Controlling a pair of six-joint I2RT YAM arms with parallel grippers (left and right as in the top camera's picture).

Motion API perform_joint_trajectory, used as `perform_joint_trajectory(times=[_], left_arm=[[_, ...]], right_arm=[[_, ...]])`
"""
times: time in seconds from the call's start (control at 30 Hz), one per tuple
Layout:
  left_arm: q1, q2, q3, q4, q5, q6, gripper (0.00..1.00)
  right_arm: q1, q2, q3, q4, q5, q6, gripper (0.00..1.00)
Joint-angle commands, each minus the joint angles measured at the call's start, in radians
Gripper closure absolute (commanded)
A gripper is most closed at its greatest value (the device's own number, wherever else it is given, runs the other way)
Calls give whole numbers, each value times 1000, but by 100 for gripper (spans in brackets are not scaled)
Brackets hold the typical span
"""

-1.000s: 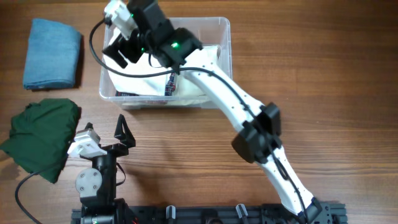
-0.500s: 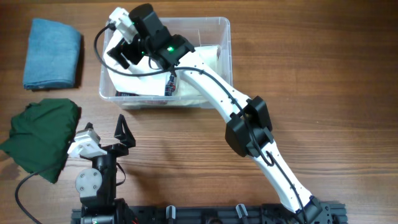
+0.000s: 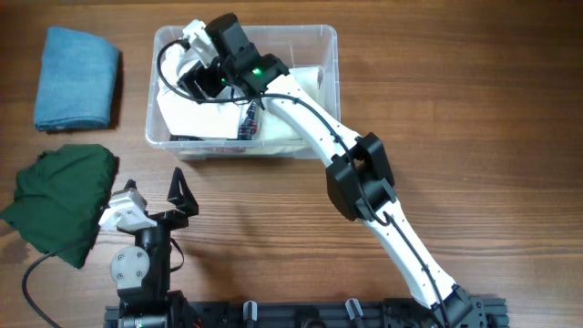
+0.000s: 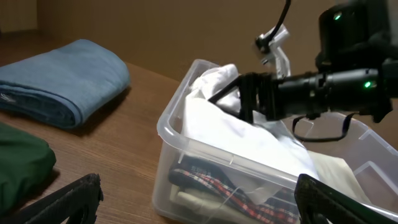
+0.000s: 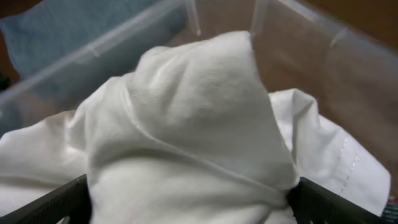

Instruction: Pack container

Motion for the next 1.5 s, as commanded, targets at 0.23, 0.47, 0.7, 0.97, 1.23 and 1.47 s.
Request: perform_joint_trajectory(times=[0.23, 0.47, 0.7, 0.97, 1.23, 1.47], left_arm=[[-5, -3, -6, 3, -10, 16, 0], [-5, -3, -6, 3, -10, 16, 0], [-5, -3, -6, 3, -10, 16, 0], [-5, -3, -6, 3, -10, 16, 0], [-5, -3, -6, 3, -10, 16, 0], [-5, -3, -6, 3, -10, 16, 0]], right_arm=[[3, 126, 0, -91, -28, 7, 0], [-2, 16, 8, -136, -11, 4, 0], [-21, -293, 10, -203, -8, -7, 0], [-141, -648, 10, -368, 129, 110, 0], [-471, -730, 10, -588, 208, 286, 0], [-697, -730, 7, -773, 231, 285, 0]])
